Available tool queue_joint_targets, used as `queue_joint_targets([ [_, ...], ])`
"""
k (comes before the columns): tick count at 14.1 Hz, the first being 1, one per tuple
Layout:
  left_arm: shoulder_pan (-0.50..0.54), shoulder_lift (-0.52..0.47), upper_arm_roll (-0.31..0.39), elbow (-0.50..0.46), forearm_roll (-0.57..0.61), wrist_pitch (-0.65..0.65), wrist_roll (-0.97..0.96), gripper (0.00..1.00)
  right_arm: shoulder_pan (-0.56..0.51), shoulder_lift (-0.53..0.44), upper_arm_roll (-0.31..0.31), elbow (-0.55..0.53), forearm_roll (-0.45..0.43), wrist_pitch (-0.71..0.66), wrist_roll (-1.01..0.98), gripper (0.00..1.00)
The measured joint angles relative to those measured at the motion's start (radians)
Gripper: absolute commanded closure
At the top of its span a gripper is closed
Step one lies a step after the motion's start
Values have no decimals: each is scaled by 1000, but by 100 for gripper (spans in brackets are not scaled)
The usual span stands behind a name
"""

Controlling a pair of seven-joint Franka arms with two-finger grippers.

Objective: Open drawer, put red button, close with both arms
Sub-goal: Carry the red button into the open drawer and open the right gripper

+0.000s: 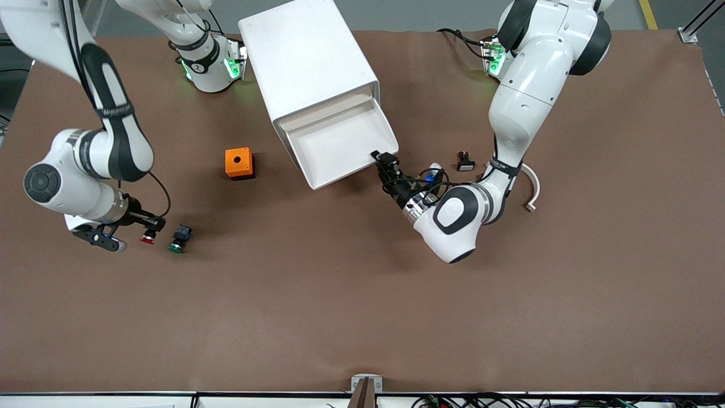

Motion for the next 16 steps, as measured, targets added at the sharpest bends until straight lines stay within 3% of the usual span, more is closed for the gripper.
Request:
queue_joint_targets([
  [3,1,-1,1,7,0,0,29,0,153,-152,7,1,23,-162,263,100],
  [6,12,-4,14,26,0,0,100,0,315,-236,10,8,78,-232,506,100],
  [12,25,-42,141,90,24,-1,475,0,553,-242,9,82,82,-237,862,100],
  [16,23,-98,151,113,158,30,822,0,651,-192,9,140,83,-233,1018,100],
])
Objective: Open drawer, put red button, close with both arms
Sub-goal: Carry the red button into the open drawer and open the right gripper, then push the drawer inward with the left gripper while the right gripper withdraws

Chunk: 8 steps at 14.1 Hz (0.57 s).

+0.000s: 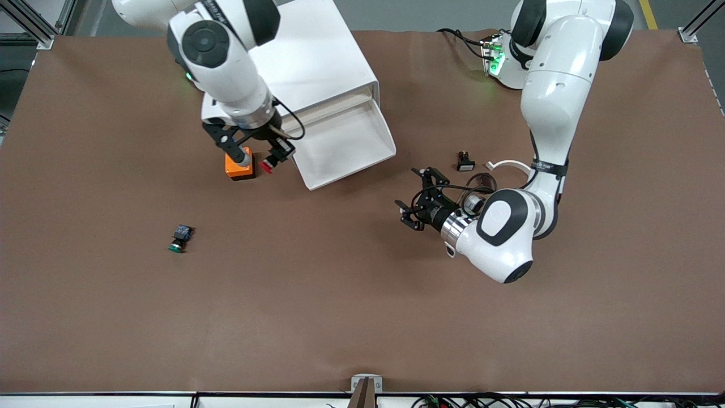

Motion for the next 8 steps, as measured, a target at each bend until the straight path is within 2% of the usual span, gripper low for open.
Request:
queue_joint_targets([
  [3,-16,-43,0,3,149,116,241,0,62,73,0,37,0,55,112,100],
  [8,-103,-68,-3,2,404,462,379,0,163,159,0,48,1,133,281,100],
])
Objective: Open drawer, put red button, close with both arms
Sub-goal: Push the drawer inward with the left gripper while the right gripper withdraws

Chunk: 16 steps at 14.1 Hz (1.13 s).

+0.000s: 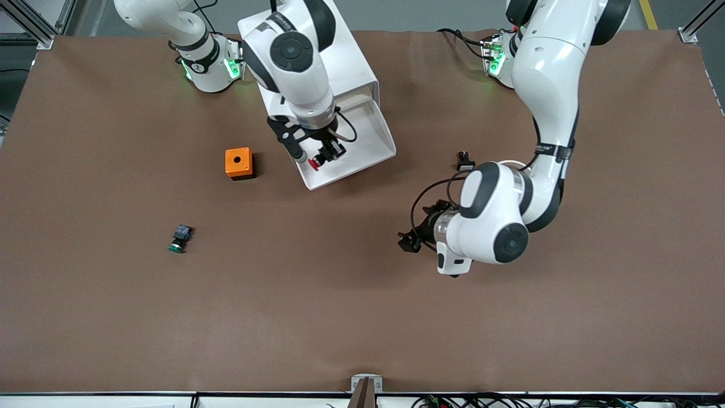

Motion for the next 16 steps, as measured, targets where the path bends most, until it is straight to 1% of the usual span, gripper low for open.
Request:
queue_joint_targets([
  [3,-52,0,-1,-5,136,141,4,0,47,28,0,1,1,0,43,100],
  [6,-96,1,-1,-18,253,187,4,0,85,50,0,1,3,0,65,100],
  [8,-123,1,-1,-27,302,193,-10,0,111,68,-1,4,3,6,80,100],
  [9,-134,1,-1,-30,321,194,-18,0,118,79,-1,8,3,9,81,63],
  [10,-145,2,-1,-31,333,194,-25,0,124,86,-1,9,3,8,81,14],
  [11,-157,2,-1,-32,337,194,-41,0,127,91,-1,9,3,7,81,0],
  [14,-197,2,-1,-32,341,194,-88,0,127,92,-5,12,3,7,71,0],
  [16,-222,1,-2,-40,341,193,-93,0,125,92,-15,31,3,-11,-5,0],
])
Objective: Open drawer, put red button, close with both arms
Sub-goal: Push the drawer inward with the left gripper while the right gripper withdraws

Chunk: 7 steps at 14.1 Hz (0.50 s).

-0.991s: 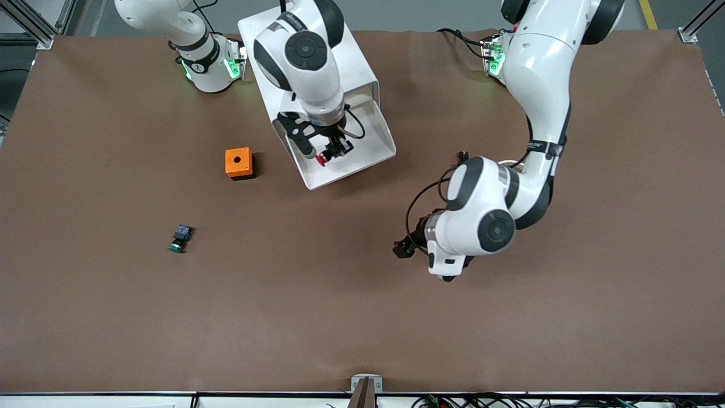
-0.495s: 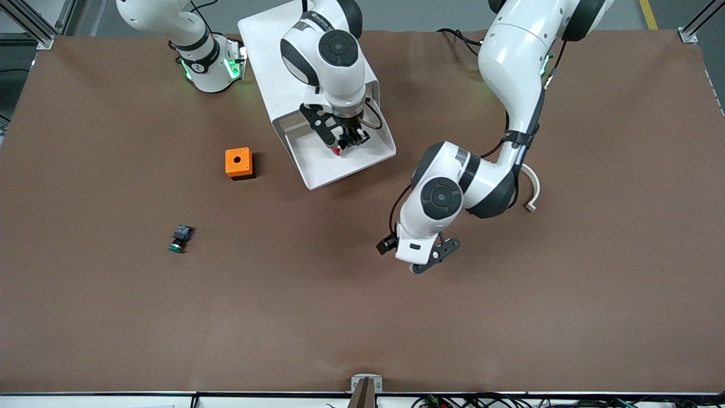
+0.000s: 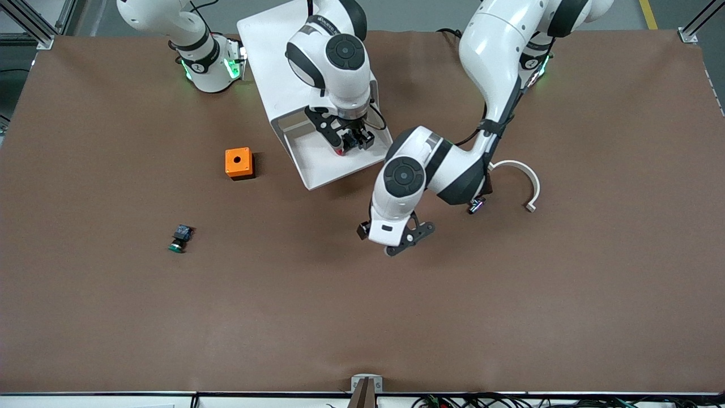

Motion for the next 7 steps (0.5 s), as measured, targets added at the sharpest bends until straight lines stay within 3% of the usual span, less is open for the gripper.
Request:
queue_joint_targets([
  [7,-85,-5,-13,-40,0,-1,-10,0,-167,-27,-19,299,0,-427,-473,0],
])
